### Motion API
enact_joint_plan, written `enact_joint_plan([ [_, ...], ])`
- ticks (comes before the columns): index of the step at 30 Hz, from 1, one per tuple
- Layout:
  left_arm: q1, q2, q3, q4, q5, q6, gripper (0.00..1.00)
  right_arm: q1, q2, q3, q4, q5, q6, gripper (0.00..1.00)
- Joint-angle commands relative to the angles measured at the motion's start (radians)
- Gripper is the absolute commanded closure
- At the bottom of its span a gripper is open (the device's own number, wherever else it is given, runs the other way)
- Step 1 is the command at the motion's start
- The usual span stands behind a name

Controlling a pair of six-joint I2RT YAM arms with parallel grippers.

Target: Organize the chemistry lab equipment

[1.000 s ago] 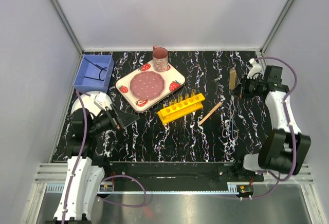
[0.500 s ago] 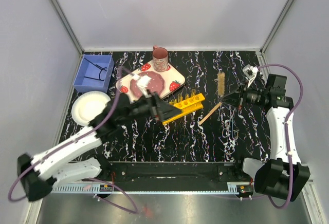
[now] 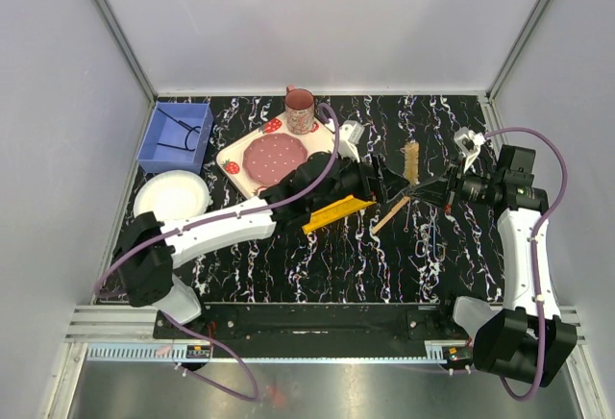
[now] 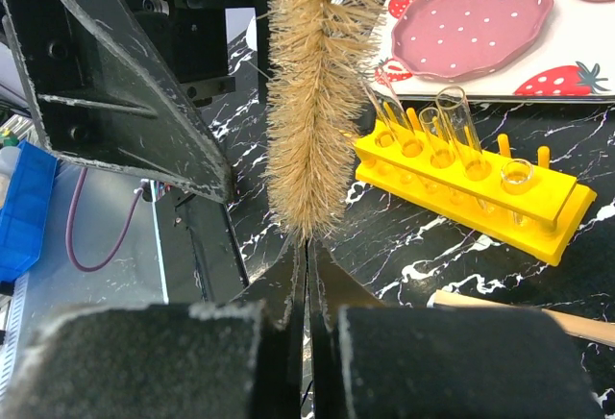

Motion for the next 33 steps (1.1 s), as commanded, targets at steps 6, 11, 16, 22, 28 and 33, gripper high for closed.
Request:
enact_joint_plan([
  [6, -0.015, 0.067, 0.105, 0.176, -0.031, 0.023, 0.22, 0.005, -0.008, 0.002, -0.005, -0.051, -0.014, 1.0],
  [11, -0.015, 0.103, 0.146, 0.182, -0.006, 0.023, 0.33, 0.005, -0.005, 0.002, -0.005, -0.06, -0.011, 1.0],
  [16, -0.015, 0.133, 0.174, 0.181, 0.042, 0.017, 0.49, 0.005, -0.007, 0.0, -0.005, -0.064, -0.011, 1.0],
  [22, -0.015, 0.153, 0.203, 0.152, 0.081, 0.026, 0.91, 0.005, -0.007, 0.0, -0.005, -0.06, -0.011, 1.0],
  [28, -0.007, 0.098, 0.202, 0.042, 0.071, 0.083, 1.0, 0.005, -0.011, -0.001, -0.003, -0.048, -0.011, 0.73],
  [33, 0.055, -0.044, 0.163, -0.138, 0.1, 0.135, 1.0, 0.003, -0.043, -0.001, -0.003, -0.026, -0.019, 0.28],
])
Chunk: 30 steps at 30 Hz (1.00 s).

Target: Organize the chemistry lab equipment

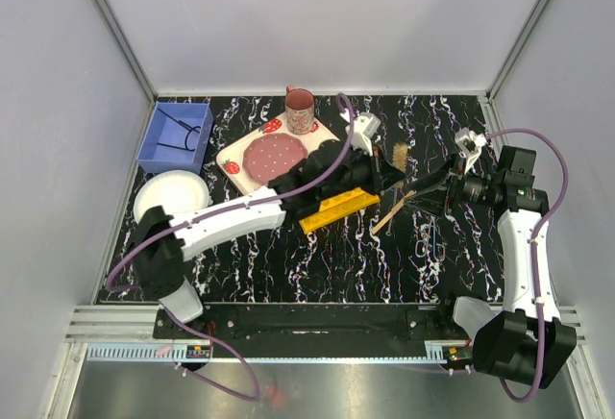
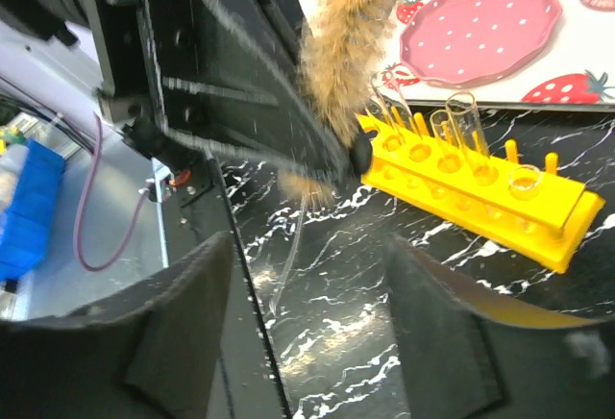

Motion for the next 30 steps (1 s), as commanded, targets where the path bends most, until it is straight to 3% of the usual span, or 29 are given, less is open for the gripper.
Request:
enact_joint_plan([
  [1, 0.072, -0.202, -0.003, -0.15, 0.036, 0.076, 1.0, 0.003, -0.048, 0.001, 0.002, 0.004, -0.019, 0.17],
  [4, 0.159, -0.332, -0.029, -0.325, 0.035, 0.136, 1.0, 0.003, -0.08, 0.0, 0.002, 0.034, -0.028, 0.06],
  [9, 0.431, -0.489, -0.034, -0.694, -0.014, 0.28, 1.0, 0.002, -0.094, 0.0, 0.002, 0.08, -0.042, 0.04],
  [14, 0.615, -0.514, 0.01, -0.906, -0.285, 0.432, 1.0, 0.002, -0.082, 0.001, 0.003, 0.105, -0.041, 0.03],
  [18, 0.778, -0.476, 0.003, -0.87, -0.401, 0.504, 1.0, 0.002, -0.082, 0.0, 0.003, 0.107, -0.042, 0.03],
  [24, 0.989, -0.334, 0.039, -0.713, -0.375, 0.497, 1.0, 0.002, -0.091, 0.0, 0.003, 0.11, -0.039, 0.02],
  [30, 1.073, -0.109, 0.17, -0.63, -0.465, 0.457, 1.0, 0.0, -0.1, 0.001, -0.001, 0.113, -0.039, 0.02],
])
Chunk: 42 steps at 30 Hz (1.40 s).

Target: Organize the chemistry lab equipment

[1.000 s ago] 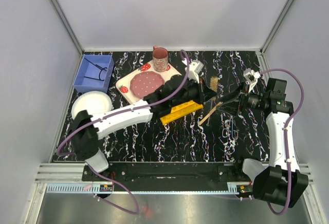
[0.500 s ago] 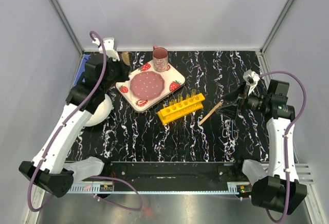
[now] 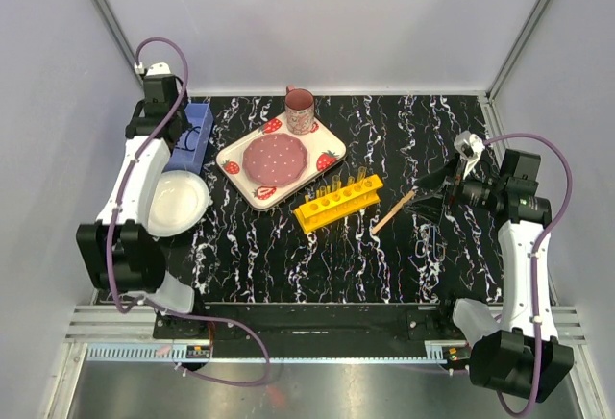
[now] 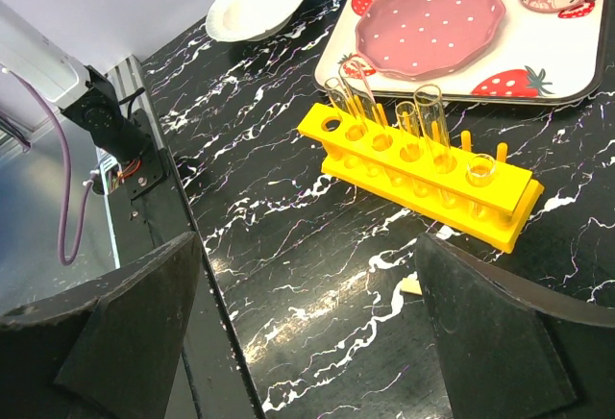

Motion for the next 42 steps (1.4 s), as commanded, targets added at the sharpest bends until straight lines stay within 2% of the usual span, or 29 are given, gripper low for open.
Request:
enact_joint_plan([
  [1, 0.049, 0.144, 0.139, 0.132, -0.119, -0.031, 1.0, 0.0, -0.016, 0.005, -0.003, 0.006, -0.015, 0.02],
  [13, 0.156, 0.416, 0.302, 0.229, -0.127, -0.155, 1.0, 0.0, 0.028, 0.042, -0.111, -0.016, -0.101, 0.02],
  [19, 0.184, 0.54, 0.44, 0.183, -0.112, -0.214, 1.0, 0.0, 0.065, 0.06, -0.174, -0.025, -0.162, 0.02],
  [25, 0.193, 0.646, 0.569, 0.071, -0.109, -0.295, 0.99, -0.009, 0.082, 0.071, -0.211, -0.04, -0.196, 0.02],
  [29, 0.199, 0.657, 0.543, 0.054, -0.116, -0.319, 0.98, -0.011, 0.09, 0.076, -0.225, -0.043, -0.211, 0.02],
  [33, 0.204, 0.657, 0.51, 0.04, -0.095, -0.316, 0.93, -0.011, 0.088, 0.077, -0.227, -0.043, -0.216, 0.02],
  [42, 0.221, 0.665, 0.558, -0.032, -0.003, -0.316, 0.66, -0.014, 0.077, 0.082, -0.234, -0.046, -0.222, 0.01],
])
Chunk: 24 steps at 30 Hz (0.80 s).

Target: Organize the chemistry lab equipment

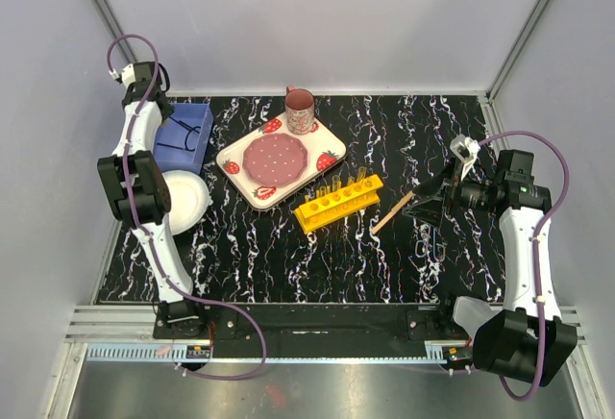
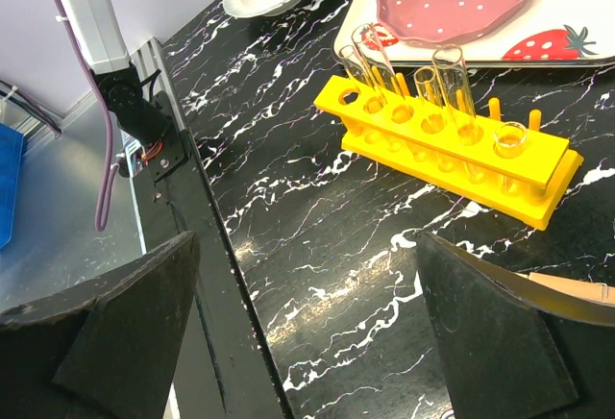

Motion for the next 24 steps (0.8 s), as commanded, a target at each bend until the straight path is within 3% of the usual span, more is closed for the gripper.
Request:
enact_joint_plan([
  [1, 0.015, -0.006, 0.043, -0.018, 0.055, -0.01, 0.65, -0.006, -0.016, 0.041, -0.009, -0.031, -0.024, 0.01],
  [11, 0.035, -0.101, 0.048, -0.037, 0.129, 0.033, 0.49, -0.012, -0.026, 0.041, -0.007, -0.019, -0.032, 0.01],
  [17, 0.052, -0.212, -0.012, -0.024, 0.265, 0.078, 0.39, -0.02, -0.026, 0.031, 0.011, 0.005, -0.033, 0.0],
  [19, 0.052, -0.313, -0.116, 0.041, 0.339, 0.091, 0.34, -0.023, -0.025, 0.028, 0.029, 0.021, -0.018, 0.0],
  [21, 0.053, -0.473, -0.321, 0.144, 0.413, 0.088, 0.27, -0.027, -0.019, 0.025, 0.055, 0.041, 0.006, 0.0],
  [22, 0.056, -0.535, -0.395, 0.246, 0.428, 0.073, 0.17, -0.029, -0.019, 0.022, 0.066, 0.048, 0.016, 0.0],
  [24, 0.06, -0.63, -0.578, 0.316, 0.463, 0.049, 0.06, -0.032, -0.013, 0.014, 0.109, 0.082, 0.06, 0.0],
])
